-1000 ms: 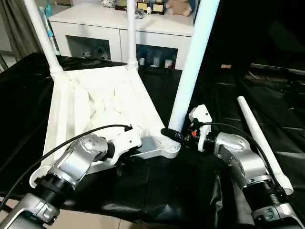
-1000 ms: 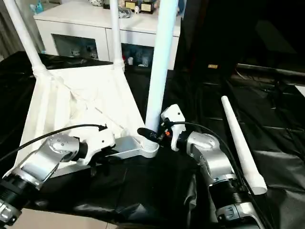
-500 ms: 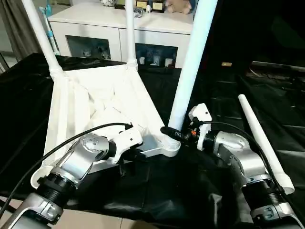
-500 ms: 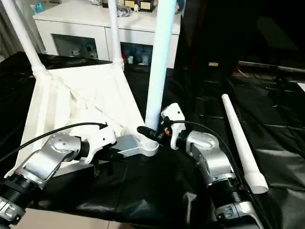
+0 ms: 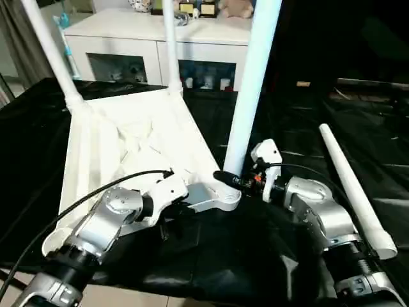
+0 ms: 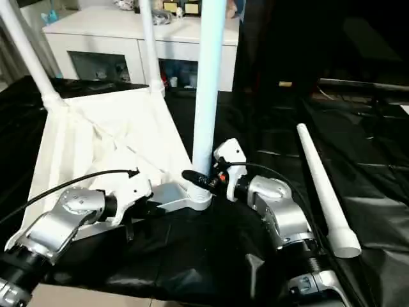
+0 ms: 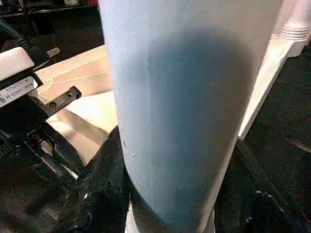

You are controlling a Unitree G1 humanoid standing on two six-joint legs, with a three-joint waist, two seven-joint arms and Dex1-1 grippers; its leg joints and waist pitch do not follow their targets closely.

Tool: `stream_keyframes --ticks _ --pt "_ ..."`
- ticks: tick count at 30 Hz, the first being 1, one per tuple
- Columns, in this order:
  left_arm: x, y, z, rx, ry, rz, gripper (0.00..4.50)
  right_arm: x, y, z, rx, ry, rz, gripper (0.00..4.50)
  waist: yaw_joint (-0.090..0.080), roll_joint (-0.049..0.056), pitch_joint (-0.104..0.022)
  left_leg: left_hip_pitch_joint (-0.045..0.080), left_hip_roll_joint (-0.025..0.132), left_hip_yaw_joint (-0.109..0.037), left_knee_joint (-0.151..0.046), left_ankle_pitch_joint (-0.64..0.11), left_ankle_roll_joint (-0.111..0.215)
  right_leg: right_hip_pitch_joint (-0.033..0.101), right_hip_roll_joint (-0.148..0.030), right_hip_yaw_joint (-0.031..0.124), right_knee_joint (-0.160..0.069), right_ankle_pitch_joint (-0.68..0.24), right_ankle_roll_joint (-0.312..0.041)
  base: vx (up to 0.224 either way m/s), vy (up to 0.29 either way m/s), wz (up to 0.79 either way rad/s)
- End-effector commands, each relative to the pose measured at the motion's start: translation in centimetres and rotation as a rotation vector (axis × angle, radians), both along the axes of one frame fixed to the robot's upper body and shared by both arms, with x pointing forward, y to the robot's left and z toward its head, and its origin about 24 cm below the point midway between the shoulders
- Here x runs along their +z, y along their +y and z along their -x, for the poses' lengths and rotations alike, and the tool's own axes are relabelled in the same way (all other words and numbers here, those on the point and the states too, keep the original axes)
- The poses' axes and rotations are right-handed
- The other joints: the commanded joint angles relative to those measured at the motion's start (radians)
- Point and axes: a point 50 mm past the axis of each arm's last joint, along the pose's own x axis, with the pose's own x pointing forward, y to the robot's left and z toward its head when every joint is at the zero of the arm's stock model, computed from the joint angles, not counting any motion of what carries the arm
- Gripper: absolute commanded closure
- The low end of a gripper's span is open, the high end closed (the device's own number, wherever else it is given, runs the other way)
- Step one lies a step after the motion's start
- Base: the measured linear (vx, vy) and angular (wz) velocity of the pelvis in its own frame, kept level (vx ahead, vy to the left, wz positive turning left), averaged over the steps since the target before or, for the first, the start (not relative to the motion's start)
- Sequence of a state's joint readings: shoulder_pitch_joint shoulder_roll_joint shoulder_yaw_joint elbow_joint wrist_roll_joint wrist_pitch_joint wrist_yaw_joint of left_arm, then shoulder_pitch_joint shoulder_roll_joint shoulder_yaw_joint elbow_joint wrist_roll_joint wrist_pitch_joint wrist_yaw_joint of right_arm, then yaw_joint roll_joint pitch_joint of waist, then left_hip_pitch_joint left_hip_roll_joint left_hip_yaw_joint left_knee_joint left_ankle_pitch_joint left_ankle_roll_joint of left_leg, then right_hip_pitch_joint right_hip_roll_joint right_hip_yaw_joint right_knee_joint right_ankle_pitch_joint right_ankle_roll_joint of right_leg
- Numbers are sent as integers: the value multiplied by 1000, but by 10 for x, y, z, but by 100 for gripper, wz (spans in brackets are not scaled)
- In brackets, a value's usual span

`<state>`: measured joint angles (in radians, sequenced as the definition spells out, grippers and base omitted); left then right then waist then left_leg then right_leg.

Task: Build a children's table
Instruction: Rotate leg to tighten

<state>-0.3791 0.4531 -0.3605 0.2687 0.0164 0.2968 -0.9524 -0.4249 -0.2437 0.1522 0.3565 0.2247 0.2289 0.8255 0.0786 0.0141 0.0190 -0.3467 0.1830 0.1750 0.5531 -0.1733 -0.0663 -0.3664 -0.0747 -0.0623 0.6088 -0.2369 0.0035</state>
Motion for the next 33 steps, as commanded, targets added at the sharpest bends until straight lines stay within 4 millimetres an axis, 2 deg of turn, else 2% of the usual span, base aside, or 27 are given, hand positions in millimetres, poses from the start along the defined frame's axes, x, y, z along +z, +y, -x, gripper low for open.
stream_keyframes --ticks 1,4,6,12,16,19,27,30,33 --pt "-7 -1 6 15 25 41 450 -48 -14 15 -75 230 98 266 1 -5 -8 2 52 -34 -86 -456 -21 -6 -82 58 -121 -540 -79 0 0 0" --pt "-6 0 6 24 25 55 450 -46 -14 13 -54 220 110 266 -3 -11 -9 2 52 -33 -85 -452 -18 -7 -82 59 -122 -542 -79 0 0 0" --pt "-5 1 7 20 29 54 450 -45 -15 12 -39 213 121 266 -3 -9 -8 2 52 -33 -84 -453 -17 -8 -83 59 -122 -545 -80 0 0 0" --pt "-4 6 10 -2 46 41 450 -42 -18 8 11 193 160 266 -11 -14 -8 0 52 -33 -84 -446 -12 -9 -83 60 -122 -543 -86 0 0 0" --pt "-2 8 12 -31 57 40 450 -40 -19 9 113 166 195 267 -8 -17 -14 -4 54 -28 -82 -395 1 0 -80 60 -110 -432 -118 0 0 0" --pt "-2 8 15 -67 74 35 450 -38 -19 9 160 152 212 267 -7 -16 -17 -7 53 -21 -79 -333 14 8 -74 58 -99 -295 -161 0 0 0" --pt "-2 12 22 -143 99 -9 450 -32 -24 10 315 142 246 267 6 -17 -25 -7 51 -14 -67 -219 51 23 -71 52 -82 -135 -206 0 0 0" --pt "-4 17 21 -138 98 -51 450 -32 -26 8 313 138 259 267 7 -18 -25 -7 51 -15 -67 -209 53 27 -70 50 -80 -112 -211 0 0 0" --pt "-6 19 21 -135 103 -69 450 -32 -27 7 313 136 264 267 6 -18 -25 -4 52 -15 -69 -232 40 27 -70 50 -81 -134 -215 0 0 0"
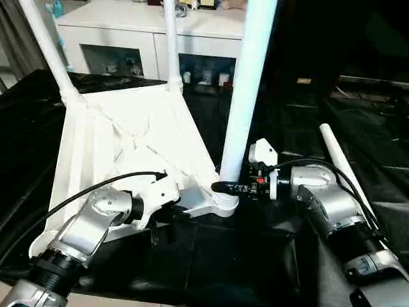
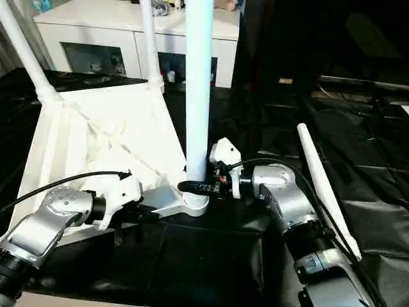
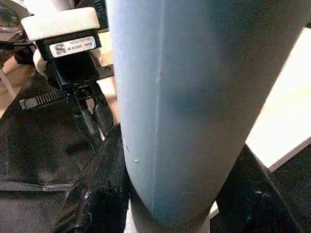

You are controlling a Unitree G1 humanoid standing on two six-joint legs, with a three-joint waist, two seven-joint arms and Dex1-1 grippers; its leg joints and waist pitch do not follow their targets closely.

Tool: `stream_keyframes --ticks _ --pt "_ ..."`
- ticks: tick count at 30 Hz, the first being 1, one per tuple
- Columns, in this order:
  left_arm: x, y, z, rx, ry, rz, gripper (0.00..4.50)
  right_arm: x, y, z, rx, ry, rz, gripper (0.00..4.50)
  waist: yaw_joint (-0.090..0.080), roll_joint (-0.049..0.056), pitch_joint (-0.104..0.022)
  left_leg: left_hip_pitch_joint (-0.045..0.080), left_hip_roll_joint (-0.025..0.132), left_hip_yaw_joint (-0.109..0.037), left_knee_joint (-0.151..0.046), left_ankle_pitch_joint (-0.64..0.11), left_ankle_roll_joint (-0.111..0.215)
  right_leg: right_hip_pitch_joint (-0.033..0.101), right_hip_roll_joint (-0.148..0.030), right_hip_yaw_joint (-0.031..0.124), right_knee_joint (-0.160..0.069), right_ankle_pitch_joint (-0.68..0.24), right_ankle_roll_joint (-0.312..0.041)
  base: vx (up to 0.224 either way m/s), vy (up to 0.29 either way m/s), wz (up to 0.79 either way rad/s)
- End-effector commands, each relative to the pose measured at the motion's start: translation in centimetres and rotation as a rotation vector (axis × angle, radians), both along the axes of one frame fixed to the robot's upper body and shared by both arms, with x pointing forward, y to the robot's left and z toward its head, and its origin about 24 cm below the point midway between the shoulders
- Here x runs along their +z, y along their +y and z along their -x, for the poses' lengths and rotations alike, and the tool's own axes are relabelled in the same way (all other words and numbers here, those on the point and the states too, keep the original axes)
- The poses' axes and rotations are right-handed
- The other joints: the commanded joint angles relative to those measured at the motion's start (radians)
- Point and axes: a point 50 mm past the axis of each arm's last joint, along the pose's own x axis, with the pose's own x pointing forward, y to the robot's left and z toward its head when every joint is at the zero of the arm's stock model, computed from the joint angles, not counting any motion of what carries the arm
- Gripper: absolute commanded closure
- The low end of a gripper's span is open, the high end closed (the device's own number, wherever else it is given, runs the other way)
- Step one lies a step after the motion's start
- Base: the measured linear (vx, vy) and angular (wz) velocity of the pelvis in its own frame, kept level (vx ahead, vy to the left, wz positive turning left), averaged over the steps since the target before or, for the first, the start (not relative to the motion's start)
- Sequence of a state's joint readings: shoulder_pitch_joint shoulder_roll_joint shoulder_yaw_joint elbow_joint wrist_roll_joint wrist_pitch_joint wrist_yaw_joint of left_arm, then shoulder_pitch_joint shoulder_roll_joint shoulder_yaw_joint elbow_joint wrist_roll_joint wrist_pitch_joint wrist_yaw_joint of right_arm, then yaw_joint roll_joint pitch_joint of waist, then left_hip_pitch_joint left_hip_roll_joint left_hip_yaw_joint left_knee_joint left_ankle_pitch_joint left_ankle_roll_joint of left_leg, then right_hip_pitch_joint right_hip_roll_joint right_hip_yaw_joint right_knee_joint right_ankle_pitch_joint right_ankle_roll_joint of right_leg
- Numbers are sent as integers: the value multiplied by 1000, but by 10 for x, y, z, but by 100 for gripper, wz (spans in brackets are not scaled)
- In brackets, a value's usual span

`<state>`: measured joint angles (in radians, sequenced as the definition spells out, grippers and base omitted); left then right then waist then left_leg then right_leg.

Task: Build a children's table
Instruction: Rotate leg to tighten

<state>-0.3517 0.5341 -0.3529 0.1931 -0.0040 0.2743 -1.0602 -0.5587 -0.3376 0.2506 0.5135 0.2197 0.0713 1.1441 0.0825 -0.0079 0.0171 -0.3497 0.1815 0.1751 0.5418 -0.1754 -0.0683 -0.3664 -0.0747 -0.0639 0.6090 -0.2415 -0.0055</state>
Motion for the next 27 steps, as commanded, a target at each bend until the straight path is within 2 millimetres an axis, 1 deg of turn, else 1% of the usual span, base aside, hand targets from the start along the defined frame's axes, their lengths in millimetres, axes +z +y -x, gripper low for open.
stream_keyframes --ticks 1,3,6,8,9,11,12,13,14,15,16,17,18,19,20,21,22,23,24,25,26,27 --pt "-17 6 12 -39 95 -61 450 -45 -24 13 -50 167 202 267 2 4 -22 0 53 -16 -59 -237 40 26 -70 51 -82 -137 -205 0 0 0" --pt "-16 7 13 -50 109 -56 450 -45 -25 13 -42 168 204 267 2 3 -24 1 53 -17 -59 -248 33 27 -70 52 -81 -141 -205 0 0 0" --pt "-15 9 14 -67 120 -58 450 -45 -25 11 -34 169 206 267 0 1 -27 1 52 -16 -56 -234 36 29 -68 51 -76 -100 -215 0 0 0" --pt "-15 11 13 -60 111 -72 450 -46 -25 9 -54 171 204 267 0 2 -27 0 52 -16 -55 -228 38 29 -69 50 -76 -89 -220 0 0 0" --pt "-15 12 12 -47 107 -77 450 -47 -25 8 -74 171 200 267 -1 0 -27 0 52 -16 -55 -231 37 30 -69 50 -76 -89 -220 0 0 0" --pt "-17 12 8 16 100 -79 450 -51 -23 2 -199 168 182 267 -4 0 -25 1 52 -16 -58 -252 29 28 -69 50 -78 -118 -219 0 0 0" --pt "-18 11 7 35 99 -76 450 -54 -22 -1 -262 168 177 267 -8 -3 -20 0 51 -18 -62 -283 18 27 -71 50 -84 -178 -209 0 0 0" --pt "-19 10 7 43 100 -74 450 -55 -22 -2 -291 169 175 267 -11 -2 -19 1 52 -19 -64 -303 9 25 -72 51 -87 -222 -200 0 0 0" --pt "-20 10 6 50 100 -72 450 -56 -22 -3 -318 170 174 267 -16 -3 -16 1 52 -23 -67 -344 -5 24 -75 49 -93 -317 -175 0 0 0" --pt "-23 3 5 96 104 -60 450 -64 -20 -5 -462 196 149 267 -21 -3 -12 2 52 -27 -70 -384 -17 19 -77 50 -101 -409 -148 -52 3 -10" --pt "-23 3 5 96 104 -60 450 -64 -20 -5 -462 196 149 267 -25 -4 -10 3 52 -29 -72 -401 -25 17 -78 50 -103 -446 -137 -56 7 -13" --pt "-25 -6 3 148 110 -40 450 -71 -16 -4 -565 223 127 267 -27 -2 -6 9 51 -33 -73 -436 -38 10 -80 50 -112 -526 -110 -56 7 -13" --pt "-25 -6 3 148 110 -40 450 -71 -16 -4 -565 223 127 267 -28 -2 -4 11 50 -36 -74 -458 -43 8 -82 49 -117 -568 -97 -68 15 -16" --pt "-25 -19 -3 206 103 -7 450 -74 -8 -5 -635 232 113 267 -37 -3 1 21 47 -45 -71 -540 -56 -4 -83 41 -133 -686 -50 -73 27 -17" --pt "-25 -25 -5 233 103 6 450 -76 -5 -6 -670 239 109 267 -39 -4 -2 29 42 -50 -68 -574 -58 -9 -82 35 -139 -717 -31 -73 27 -17" --pt "-25 -25 -5 233 103 6 450 -76 -5 -6 -670 239 109 267 -40 -4 -2 31 41 -52 -68 -582 -55 -11 -83 34 -142 -718 -28 0 0 0" --pt "-25 -33 -9 273 106 17 450 -77 0 -8 -724 245 105 267 -44 -1 -4 27 43 -54 -73 -585 -50 -6 -82 35 -140 -679 -35 0 0 0" --pt "-26 -43 -13 318 109 19 450 -79 5 -11 -800 260 102 267 -46 6 -4 26 44 -56 -76 -590 -54 -5 -80 34 -137 -651 -42 0 0 0" --pt "-28 -59 -19 370 108 4 450 -81 13 -15 -916 278 99 267 -54 6 -2 22 42 -60 -79 -605 -57 -4 -75 30 -136 -628 -44 -56 58 -12" --pt "-29 -63 -20 379 107 -1 450 -81 15 -16 -943 283 98 267 -53 9 -6 40 37 -62 -73 -634 -58 -14 -75 27 -144 -632 -45 -58 54 -6" --pt "-29 -66 -21 380 102 -5 450 -81 17 -16 -958 292 92 267 -55 13 -7 36 38 -65 -75 -646 -50 -10 -76 26 -144 -595 -54 -58 54 -6" --pt "-29 -79 -24 378 85 -14 450 -81 26 -18 -1004 324 76 267 -60 10 -7 26 39 -66 -80 -642 -47 -2 -75 25 -143 -572 -54 -36 52 -10"
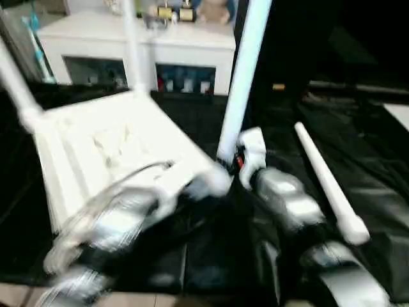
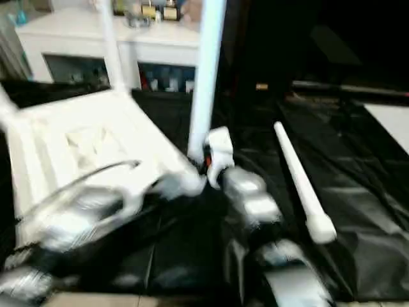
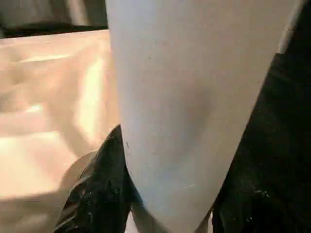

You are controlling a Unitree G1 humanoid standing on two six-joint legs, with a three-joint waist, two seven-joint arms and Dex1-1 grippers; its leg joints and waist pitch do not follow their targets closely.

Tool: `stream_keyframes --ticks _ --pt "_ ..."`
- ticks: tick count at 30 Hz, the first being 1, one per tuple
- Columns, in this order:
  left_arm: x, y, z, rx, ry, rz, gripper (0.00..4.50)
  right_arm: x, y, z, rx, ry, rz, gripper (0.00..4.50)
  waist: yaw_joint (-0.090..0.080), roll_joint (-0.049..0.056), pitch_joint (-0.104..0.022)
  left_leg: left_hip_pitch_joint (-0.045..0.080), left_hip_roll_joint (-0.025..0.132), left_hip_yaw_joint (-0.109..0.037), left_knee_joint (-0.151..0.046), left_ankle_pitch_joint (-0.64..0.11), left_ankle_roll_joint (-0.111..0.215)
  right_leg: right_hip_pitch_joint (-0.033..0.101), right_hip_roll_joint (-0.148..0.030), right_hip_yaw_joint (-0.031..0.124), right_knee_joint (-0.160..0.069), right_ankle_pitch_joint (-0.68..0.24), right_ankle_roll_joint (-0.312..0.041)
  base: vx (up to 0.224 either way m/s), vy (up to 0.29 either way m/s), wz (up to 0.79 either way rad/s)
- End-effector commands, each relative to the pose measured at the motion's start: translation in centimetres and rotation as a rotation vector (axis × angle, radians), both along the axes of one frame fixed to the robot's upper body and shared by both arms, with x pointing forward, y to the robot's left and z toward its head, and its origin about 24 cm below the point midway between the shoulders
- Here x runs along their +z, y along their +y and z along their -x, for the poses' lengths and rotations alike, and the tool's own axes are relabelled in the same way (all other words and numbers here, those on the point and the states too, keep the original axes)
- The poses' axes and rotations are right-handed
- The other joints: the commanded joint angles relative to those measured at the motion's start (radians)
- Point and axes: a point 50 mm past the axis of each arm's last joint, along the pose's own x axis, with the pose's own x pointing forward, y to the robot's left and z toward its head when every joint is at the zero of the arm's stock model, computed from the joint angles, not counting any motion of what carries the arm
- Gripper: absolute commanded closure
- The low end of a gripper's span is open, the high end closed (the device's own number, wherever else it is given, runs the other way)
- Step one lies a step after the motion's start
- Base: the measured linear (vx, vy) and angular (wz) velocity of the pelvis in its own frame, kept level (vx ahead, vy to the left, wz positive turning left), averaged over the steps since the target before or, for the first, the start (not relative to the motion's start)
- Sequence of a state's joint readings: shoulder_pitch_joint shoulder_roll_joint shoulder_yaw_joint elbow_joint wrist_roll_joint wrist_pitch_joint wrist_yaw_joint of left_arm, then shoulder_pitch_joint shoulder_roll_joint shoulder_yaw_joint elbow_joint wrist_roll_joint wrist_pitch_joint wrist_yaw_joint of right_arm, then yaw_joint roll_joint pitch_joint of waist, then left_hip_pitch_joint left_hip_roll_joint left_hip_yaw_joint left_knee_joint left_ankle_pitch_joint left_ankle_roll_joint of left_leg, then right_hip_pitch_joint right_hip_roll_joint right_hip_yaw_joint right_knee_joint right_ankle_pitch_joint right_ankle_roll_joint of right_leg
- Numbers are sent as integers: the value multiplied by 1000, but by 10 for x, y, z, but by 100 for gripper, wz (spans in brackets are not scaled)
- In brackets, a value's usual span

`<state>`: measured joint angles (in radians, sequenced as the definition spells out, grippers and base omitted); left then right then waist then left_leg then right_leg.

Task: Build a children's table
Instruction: Rotate leg to tighten

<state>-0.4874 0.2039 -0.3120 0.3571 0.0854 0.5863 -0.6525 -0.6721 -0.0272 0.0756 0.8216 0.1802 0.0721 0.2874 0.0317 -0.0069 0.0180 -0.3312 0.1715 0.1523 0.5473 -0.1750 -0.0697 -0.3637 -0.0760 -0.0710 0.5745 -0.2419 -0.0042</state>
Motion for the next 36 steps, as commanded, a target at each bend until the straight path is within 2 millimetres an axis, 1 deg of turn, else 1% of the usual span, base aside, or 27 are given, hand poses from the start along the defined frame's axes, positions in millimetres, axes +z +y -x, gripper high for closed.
stream_keyframes --ticks 1,3,4,5,10,12,14,16,17,18,19,20,21,22,23,24,25,26,27,28,29,30,31,32,33,35,36 --pt "-14 -24 9 -44 56 -5 450 -56 -10 22 -135 292 59 267 -13 11 -3 2 50 -45 -89 -656 -47 -5 -72 29 -108 -569 -52 0 0 0" --pt "-12 -42 7 -43 48 -8 450 -54 2 20 -179 314 47 267 -10 10 -1 34 43 -42 -79 -729 -46 -31 -68 22 -127 -625 -29 0 0 0" --pt "-11 -48 7 -42 47 -7 450 -54 5 20 -187 317 50 267 -10 9 -1 37 42 -43 -78 -737 -45 -32 -68 19 -130 -631 -25 0 0 0" --pt "-10 -57 5 -24 46 -9 450 -53 9 18 -216 330 51 267 -12 8 -1 31 43 -47 -83 -747 -43 -21 -69 13 -132 -623 -16 0 0 0" --pt "-9 -59 5 -12 49 -10 450 -53 10 17 -247 346 51 267 -14 21 4 25 57 -55 -122 -905 -64 -2 -53 -9 -111 -511 -22 0 0 0" --pt "-11 -57 5 -9 50 -16 450 -53 10 16 -246 351 53 267 -10 21 7 20 59 -44 -136 -937 -62 1 -50 -13 -99 -508 -24 0 0 0" --pt "-11 -53 2 3 48 -20 450 -52 11 15 -238 343 63 267 -7 15 12 34 51 -28 -133 -939 -56 -15 -46 -27 -115 -606 -5 0 0 0" --pt "-11 -51 1 6 46 -22 450 -50 11 13 -231 313 99 267 -3 15 12 31 49 -20 -135 -909 -45 -3 -47 -39 -115 -662 16 0 0 0" --pt "-11 -49 1 8 43 -22 450 -47 12 12 -217 300 86 232 15 25 10 -14 66 -10 -186 -930 -41 45 -36 -26 -38 -561 0 0 0 0" --pt "-10 -48 0 7 39 -20 450 -44 13 10 -207 288 52 232 74 28 5 -74 92 16 -240 -948 -31 92 -29 21 107 -336 -19 -54 -82 15" --pt "-10 -47 -1 7 37 -20 450 -43 13 9 -206 281 41 211 75 7 4 -43 83 39 -229 -889 -16 53 -32 45 81 -357 -20 60 -151 23" --pt "-9 -46 -1 6 36 -20 450 -42 13 9 -208 278 37 195 56 -51 13 127 13 22 36 -633 -17 -153 -125 64 -175 -867 0 60 -151 23" --pt "-8 -44 -2 6 29 -16 450 -37 13 6 -190 249 13 192 48 -52 25 46 8 -12 69 -312 38 -65 -180 97 -186 -1028 15 89 -93 -20" --pt "-8 -43 -2 4 25 -13 450 -34 13 4 -183 237 5 187 68 -23 18 -6 29 -42 25 -244 31 7 -197 107 -149 -945 -12 80 39 -46" --pt "-8 -42 -2 2 23 -10 450 -33 12 4 -178 228 0 175 75 -24 -3 -36 53 -44 -62 -190 -13 36 -118 63 -85 -603 -27 80 39 -46" --pt "-6 -40 -3 -9 8 6 450 -25 11 0 -161 187 -25 175 70 -17 -18 1 59 -33 -67 -204 -17 11 -73 48 -45 -246 -71 59 40 -7" --pt "-5 -38 -3 -23 2 12 450 -20 10 -2 -140 159 -38 159 61 -14 -2 15 50 -11 -75 -341 -1 -6 -63 48 -60 -258 -111 -28 -19 20" --pt "-5 -38 -3 -23 2 12 450 -20 10 -2 -140 159 -38 147 59 -10 3 25 48 -7 -77 -427 -2 -18 -64 50 -75 -368 -113 -28 -19 20" --pt "-3 -36 -2 -39 -5 16 450 -14 8 -4 -114 124 -55 142 50 -11 8 44 42 -6 -68 -540 -11 -42 -68 50 -101 -562 -88 -23 -31 20" --pt "-3 -35 -2 -49 -9 19 450 -10 7 -5 -96 99 -68 138 44 -13 10 50 39 -8 -64 -576 -12 -48 -69 46 -113 -624 -68 0 0 0" --pt "-2 -33 -1 -67 -17 15 450 -4 5 -7 -69 70 -87 138 36 -18 8 19 41 -23 -79 -568 -4 -19 -75 39 -111 -654 -26 0 0 0" --pt "1 -30 1 -128 -53 12 450 4 0 -7 -10 23 -115 114 42 -15 -6 -10 50 -29 -91 -460 8 9 -85 45 -100 -549 -25 0 0 0" --pt "2 -25 2 -138 -50 13 450 8 -5 -6 33 -2 -109 103 50 -9 -20 -1 58 -17 -85 -354 20 5 -82 51 -89 -378 -63 0 0 0" --pt "2 -24 2 -138 -49 14 450 9 -6 -6 43 -8 -107 98 50 -12 -20 -2 57 -10 -80 -295 28 5 -76 53 -81 -279 -91 0 0 0" --pt "3 -22 3 -157 -56 16 450 9 -8 -4 79 -14 -102 95 53 -15 -18 -2 56 2 -72 -220 47 1 -70 54 -70 -161 -150 0 0 0" --pt "5 -11 5 -193 -57 -4 450 10 -18 3 198 -31 -55 71 57 -17 -14 2 55 17 -68 -281 70 -13 -69 56 -82 -260 -173 0 0 0" --pt "5 -8 7 -208 -56 -3 450 9 -21 5 237 -24 -44 61 55 -12 -22 -14 54 15 -69 -249 66 5 -71 52 -72 -251 -178 66 -30 7"
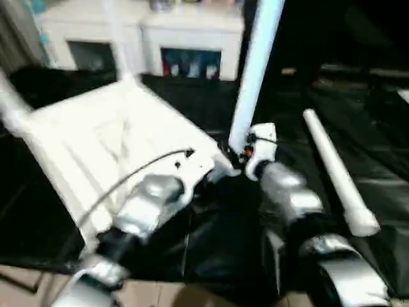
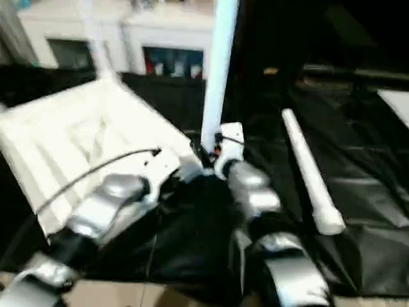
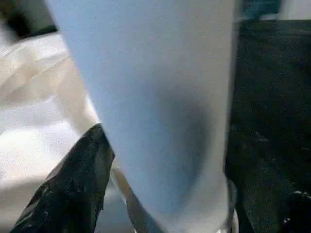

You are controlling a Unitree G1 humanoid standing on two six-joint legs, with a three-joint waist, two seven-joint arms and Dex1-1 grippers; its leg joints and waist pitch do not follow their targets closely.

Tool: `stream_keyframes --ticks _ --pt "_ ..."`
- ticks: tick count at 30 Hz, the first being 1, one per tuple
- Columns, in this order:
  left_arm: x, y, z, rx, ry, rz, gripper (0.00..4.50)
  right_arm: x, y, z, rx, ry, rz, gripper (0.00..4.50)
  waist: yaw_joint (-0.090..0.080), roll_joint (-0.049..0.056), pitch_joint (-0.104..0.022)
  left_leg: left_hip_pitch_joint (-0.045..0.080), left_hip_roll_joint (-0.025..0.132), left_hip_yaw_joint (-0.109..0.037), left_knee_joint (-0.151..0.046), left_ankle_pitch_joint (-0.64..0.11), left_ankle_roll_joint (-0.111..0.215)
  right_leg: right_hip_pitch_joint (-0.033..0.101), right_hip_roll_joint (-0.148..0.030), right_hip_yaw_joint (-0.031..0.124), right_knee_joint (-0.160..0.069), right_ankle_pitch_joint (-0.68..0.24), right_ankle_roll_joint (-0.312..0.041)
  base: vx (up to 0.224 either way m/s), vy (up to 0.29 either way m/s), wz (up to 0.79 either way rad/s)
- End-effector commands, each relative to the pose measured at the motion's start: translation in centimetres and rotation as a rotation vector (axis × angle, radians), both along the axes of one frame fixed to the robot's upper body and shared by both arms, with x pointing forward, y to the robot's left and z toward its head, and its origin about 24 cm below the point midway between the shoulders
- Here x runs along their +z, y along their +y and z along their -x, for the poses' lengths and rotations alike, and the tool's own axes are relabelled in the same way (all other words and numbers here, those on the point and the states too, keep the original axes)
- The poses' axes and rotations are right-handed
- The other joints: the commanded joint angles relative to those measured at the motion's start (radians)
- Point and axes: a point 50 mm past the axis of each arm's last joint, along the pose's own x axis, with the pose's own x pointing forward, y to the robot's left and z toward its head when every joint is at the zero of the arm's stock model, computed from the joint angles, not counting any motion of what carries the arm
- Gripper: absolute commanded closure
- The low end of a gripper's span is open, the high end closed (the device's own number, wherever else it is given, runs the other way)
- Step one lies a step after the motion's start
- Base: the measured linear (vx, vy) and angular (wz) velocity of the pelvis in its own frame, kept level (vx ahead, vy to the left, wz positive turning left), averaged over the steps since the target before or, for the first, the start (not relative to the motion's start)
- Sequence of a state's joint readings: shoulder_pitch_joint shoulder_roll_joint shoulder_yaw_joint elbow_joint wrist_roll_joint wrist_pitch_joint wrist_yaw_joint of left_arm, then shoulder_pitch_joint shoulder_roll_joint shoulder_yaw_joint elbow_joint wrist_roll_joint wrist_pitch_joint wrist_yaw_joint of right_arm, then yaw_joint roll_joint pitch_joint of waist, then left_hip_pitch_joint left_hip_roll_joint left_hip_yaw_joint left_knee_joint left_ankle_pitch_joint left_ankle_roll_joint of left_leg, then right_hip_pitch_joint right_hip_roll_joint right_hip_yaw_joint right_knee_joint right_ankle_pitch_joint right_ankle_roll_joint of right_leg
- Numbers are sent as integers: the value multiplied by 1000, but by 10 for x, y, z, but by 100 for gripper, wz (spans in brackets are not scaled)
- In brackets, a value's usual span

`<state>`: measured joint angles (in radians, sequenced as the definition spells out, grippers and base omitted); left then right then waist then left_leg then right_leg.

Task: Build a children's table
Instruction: Rotate leg to tighten

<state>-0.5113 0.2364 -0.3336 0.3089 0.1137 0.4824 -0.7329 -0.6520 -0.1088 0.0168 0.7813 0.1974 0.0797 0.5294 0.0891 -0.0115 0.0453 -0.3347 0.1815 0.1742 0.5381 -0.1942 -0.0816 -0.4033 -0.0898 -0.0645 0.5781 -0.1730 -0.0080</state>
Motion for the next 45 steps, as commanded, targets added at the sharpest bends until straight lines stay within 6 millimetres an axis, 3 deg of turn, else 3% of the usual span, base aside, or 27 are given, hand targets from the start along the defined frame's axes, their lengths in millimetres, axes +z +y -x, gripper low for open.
stream_keyframes --ticks 1,4,8,11,12,19,22,27,38,45 --pt "-13 0 13 -112 49 -6 450 0 3 10 178 2 37 61 2 -1 -56 -7 44 -3 -52 -170 82 41 -55 46 -67 -229 -191 68 -27 3" --pt "-7 5 18 -194 32 42 450 -3 -3 18 296 -16 81 41 -1 1 -60 -22 43 1 -38 -47 110 53 -51 40 -42 -21 -241 63 -16 0" --pt "2 15 27 -324 26 115 450 -3 -11 33 460 -30 137 4 3 4 -62 -21 43 2 -26 -8 139 56 -44 39 -28 80 -264 27 0 -2" --pt "7 21 29 -340 36 161 450 -3 -15 39 537 -19 155 4 5 8 -61 -15 46 6 -25 -20 142 54 -43 39 -26 63 -282 0 0 0" --pt "9 24 30 -354 45 183 450 -3 -18 42 572 -13 167 4 5 7 -59 -19 48 6 -25 -33 136 55 -43 39 -26 44 -283 0 0 0" --pt "8 34 35 -392 70 181 450 -2 -23 46 626 -22 175 4 0 2 -50 -18 48 4 -32 -156 74 51 -52 44 -44 -185 -232 0 0 0" --pt "4 36 35 -388 72 163 450 -4 -24 46 632 -25 190 20 0 2 -52 -19 47 2 -31 -137 71 52 -51 44 -41 -180 -226 0 0 0" --pt "1 38 36 -390 77 149 450 -6 -26 46 633 -18 194 51 1 2 -59 -21 43 4 -22 -71 96 55 -46 42 -26 -62 -252 0 0 0" --pt "0 39 35 -391 76 134 450 -13 -26 46 628 -8 214 152 2 2 -58 -20 44 3 -20 -113 83 54 -47 42 -30 -132 -244 0 0 0" --pt "-1 40 35 -388 81 134 450 -15 -25 45 611 0 194 173 1 1 -57 -21 44 2 -19 -124 78 53 -48 42 -30 -158 -238 0 0 0"
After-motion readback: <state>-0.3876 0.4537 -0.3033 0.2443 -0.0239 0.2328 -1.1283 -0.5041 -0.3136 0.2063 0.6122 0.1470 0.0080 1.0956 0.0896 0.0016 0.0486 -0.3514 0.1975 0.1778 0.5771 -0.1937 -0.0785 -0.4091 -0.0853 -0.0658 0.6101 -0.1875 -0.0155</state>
